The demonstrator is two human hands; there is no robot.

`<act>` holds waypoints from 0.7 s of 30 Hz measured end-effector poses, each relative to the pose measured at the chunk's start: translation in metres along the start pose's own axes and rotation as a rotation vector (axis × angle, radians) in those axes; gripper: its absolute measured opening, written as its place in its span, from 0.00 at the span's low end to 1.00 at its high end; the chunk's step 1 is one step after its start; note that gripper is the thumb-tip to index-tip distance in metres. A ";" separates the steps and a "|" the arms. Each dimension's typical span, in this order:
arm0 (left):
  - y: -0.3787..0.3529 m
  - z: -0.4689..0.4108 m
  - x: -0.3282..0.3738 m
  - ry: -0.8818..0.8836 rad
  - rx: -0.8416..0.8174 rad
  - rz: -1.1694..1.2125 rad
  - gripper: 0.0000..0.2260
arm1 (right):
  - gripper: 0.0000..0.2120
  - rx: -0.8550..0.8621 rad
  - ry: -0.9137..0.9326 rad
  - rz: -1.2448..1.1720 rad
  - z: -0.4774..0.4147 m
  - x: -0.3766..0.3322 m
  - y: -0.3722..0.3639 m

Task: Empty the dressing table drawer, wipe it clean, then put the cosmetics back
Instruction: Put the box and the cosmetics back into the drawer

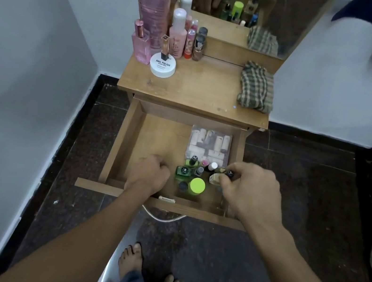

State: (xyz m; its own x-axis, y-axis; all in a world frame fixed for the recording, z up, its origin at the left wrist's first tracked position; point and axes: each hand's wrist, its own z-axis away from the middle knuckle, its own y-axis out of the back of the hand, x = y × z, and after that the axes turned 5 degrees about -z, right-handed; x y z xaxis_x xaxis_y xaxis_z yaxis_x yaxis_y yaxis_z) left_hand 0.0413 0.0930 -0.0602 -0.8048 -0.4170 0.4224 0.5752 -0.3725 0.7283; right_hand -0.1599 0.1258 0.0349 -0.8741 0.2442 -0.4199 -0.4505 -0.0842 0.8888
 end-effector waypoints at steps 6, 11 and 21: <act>-0.001 -0.001 0.000 -0.011 0.022 0.004 0.13 | 0.11 -0.068 0.001 0.066 -0.003 0.008 -0.024; -0.004 -0.002 0.000 -0.037 0.025 -0.031 0.13 | 0.11 -0.092 0.011 0.105 -0.009 0.009 -0.037; -0.004 -0.005 -0.001 -0.047 0.008 -0.070 0.13 | 0.10 -0.103 -0.002 0.139 -0.016 0.005 -0.049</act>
State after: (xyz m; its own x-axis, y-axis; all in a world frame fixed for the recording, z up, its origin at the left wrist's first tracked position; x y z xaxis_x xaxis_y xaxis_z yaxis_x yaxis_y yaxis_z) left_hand 0.0404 0.0908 -0.0667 -0.8493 -0.3505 0.3948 0.5160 -0.3928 0.7612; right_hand -0.1450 0.1155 -0.0137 -0.9291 0.2252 -0.2935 -0.3413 -0.2160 0.9148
